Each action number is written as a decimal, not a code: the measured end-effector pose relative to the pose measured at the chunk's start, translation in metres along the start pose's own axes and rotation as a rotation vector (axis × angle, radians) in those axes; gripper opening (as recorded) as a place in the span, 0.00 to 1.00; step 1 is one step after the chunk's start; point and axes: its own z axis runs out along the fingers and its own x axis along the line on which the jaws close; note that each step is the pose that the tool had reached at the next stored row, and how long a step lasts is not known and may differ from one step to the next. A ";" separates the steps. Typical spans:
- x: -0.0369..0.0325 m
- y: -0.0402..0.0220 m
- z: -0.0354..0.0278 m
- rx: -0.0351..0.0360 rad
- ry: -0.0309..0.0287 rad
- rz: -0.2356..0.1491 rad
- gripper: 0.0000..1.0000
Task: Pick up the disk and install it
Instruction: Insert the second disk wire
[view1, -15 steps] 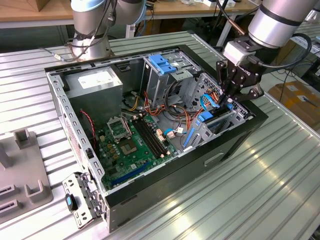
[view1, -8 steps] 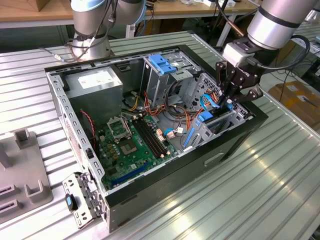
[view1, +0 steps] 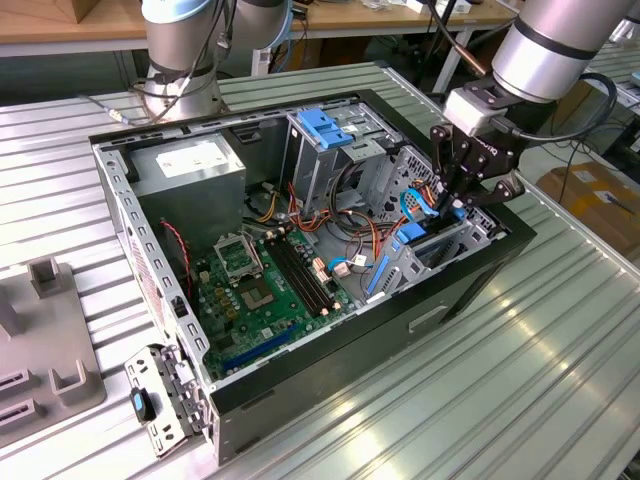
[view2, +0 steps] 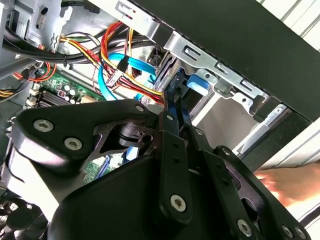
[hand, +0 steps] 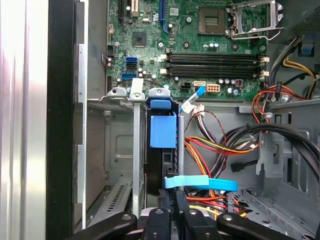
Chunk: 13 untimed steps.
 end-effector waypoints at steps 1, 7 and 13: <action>0.0000 0.0000 0.0000 0.0000 0.0001 0.000 0.16; 0.0000 0.0000 0.0013 0.0000 -0.0022 0.000 0.17; -0.0001 0.0001 -0.0041 0.0000 -0.0004 0.000 0.24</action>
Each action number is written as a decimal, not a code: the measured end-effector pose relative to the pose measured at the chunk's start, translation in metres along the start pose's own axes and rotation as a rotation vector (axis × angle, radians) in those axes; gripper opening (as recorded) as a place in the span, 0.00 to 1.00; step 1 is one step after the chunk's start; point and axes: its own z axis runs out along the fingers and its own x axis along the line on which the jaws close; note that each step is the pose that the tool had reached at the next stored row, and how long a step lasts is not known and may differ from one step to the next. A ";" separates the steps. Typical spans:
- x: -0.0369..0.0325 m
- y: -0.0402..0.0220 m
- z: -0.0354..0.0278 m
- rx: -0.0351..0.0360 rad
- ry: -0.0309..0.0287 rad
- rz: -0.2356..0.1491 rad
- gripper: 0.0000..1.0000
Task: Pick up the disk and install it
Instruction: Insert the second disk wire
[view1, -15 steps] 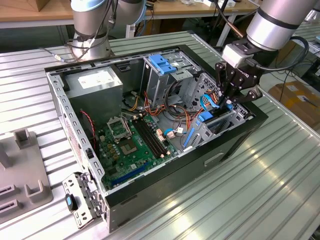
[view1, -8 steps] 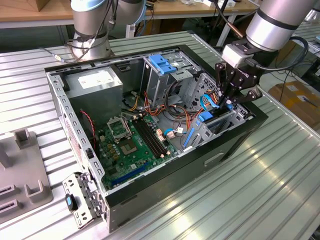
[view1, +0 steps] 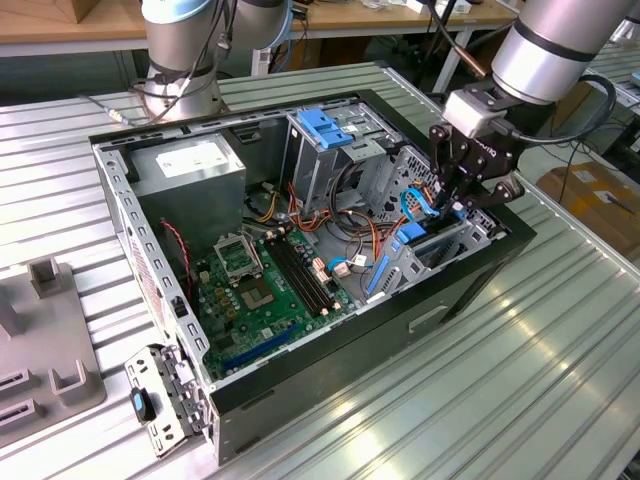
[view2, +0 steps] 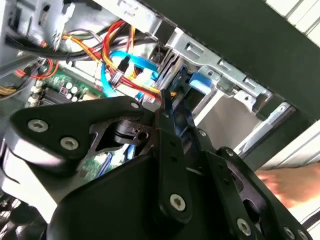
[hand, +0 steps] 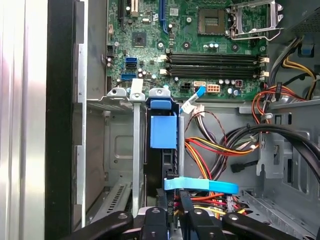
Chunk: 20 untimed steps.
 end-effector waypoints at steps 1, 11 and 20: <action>0.0000 0.0000 -0.0043 0.0001 -0.0001 0.000 0.24; -0.0003 0.0033 -0.0355 0.0030 0.0008 0.000 0.24; -0.0003 0.0175 -0.0349 0.0082 0.0005 0.000 0.24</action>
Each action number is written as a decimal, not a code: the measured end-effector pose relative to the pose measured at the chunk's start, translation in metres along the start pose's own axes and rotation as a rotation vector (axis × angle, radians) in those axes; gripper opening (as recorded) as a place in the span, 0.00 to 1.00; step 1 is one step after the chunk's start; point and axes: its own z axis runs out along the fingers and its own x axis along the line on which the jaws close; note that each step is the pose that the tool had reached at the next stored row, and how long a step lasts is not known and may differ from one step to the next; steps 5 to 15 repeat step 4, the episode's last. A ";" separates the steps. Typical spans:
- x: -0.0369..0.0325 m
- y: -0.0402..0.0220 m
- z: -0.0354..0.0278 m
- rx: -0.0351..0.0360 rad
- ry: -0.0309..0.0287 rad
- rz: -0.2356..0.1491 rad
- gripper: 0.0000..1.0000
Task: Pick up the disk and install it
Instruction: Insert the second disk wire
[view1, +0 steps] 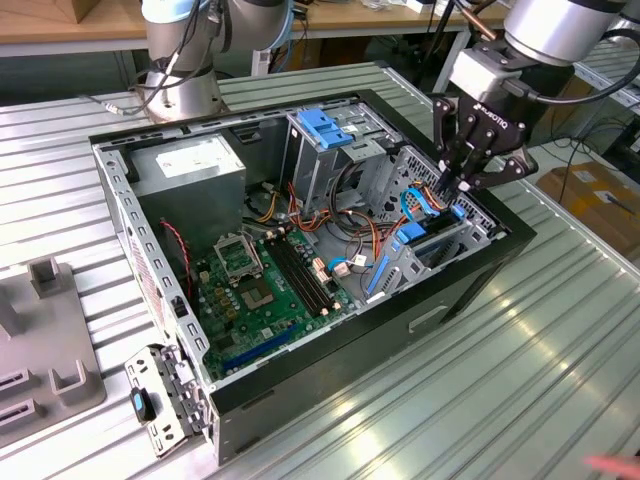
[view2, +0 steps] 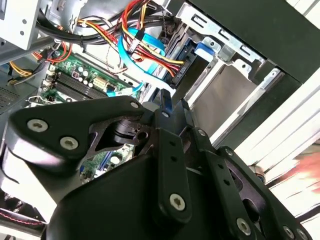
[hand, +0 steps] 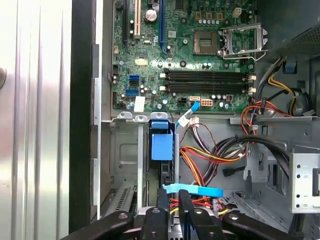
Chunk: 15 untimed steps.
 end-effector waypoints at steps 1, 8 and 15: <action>0.0000 0.0002 0.0000 0.0000 0.0001 0.000 0.24; 0.0000 0.0007 0.0000 0.0000 0.0001 0.000 0.24; 0.0000 0.0007 0.0000 0.0000 0.0001 0.000 0.24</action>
